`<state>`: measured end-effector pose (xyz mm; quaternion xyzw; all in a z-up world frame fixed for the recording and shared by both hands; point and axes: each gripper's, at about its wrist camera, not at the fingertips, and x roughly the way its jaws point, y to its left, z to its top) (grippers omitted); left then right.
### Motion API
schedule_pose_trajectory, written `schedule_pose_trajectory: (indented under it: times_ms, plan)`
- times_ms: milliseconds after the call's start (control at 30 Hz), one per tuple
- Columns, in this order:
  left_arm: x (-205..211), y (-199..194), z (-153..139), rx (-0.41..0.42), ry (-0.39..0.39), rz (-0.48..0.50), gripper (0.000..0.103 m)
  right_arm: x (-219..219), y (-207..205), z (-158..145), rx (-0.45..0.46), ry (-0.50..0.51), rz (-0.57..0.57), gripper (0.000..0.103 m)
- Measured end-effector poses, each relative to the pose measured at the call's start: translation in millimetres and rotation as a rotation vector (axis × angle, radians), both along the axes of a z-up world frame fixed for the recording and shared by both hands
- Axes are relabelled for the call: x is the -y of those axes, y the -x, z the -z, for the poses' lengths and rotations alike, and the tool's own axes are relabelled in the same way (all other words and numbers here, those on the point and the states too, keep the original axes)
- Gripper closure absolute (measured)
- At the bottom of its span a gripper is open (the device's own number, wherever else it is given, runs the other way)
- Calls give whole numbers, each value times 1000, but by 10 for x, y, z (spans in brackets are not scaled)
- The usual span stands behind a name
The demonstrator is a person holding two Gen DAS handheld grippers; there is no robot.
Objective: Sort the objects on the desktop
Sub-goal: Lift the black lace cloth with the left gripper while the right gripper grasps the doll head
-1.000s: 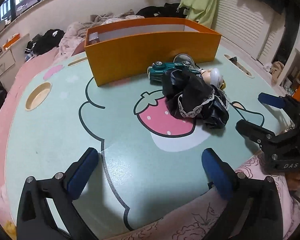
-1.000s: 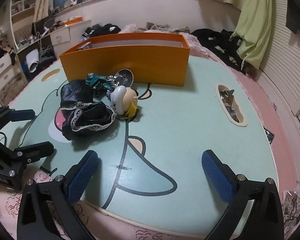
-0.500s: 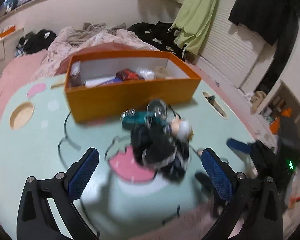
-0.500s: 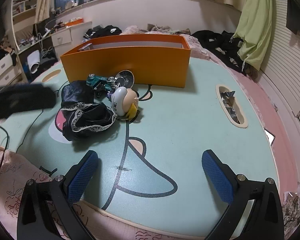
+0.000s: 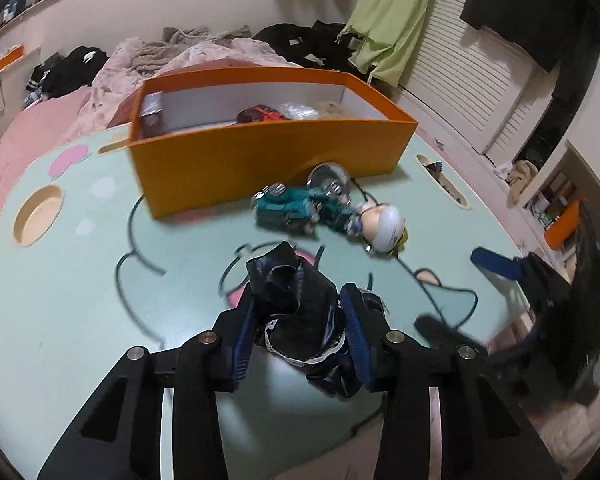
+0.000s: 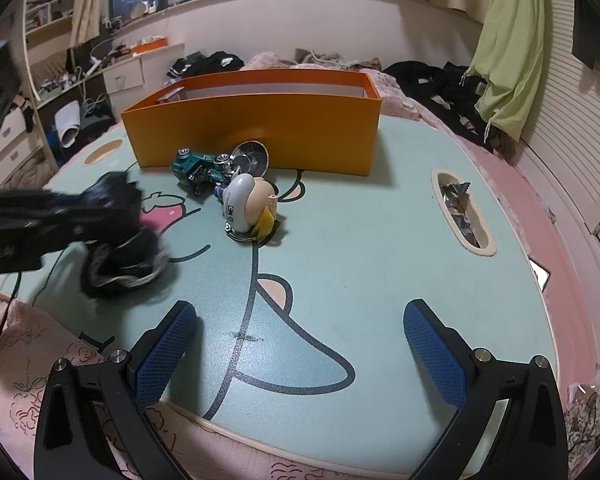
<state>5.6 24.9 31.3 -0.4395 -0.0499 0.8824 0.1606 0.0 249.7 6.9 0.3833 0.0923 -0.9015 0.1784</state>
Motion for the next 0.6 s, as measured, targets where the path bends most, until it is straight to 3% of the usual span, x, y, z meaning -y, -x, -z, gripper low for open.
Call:
schedule_pose_trajectory:
  times_ms: [133,200,367,500,600]
  plan:
    - [154,-103,6,-3,-40,-43,56,0,-1,1,0,0,0,0]
    - [160,-111,-16,-18,-32,-60,45,0,-1,1,0,0,0,0]
    - [0,-91,-49,-47,18,-37,32,-2,-2,2,0,1,0,0]
    - [-123,9,138,25,59,-2,34,-1,-1,3,0,1,0,0]
    - [-174,-23,129,-10,94,12,57,8,2,-11,1,1,0,0]
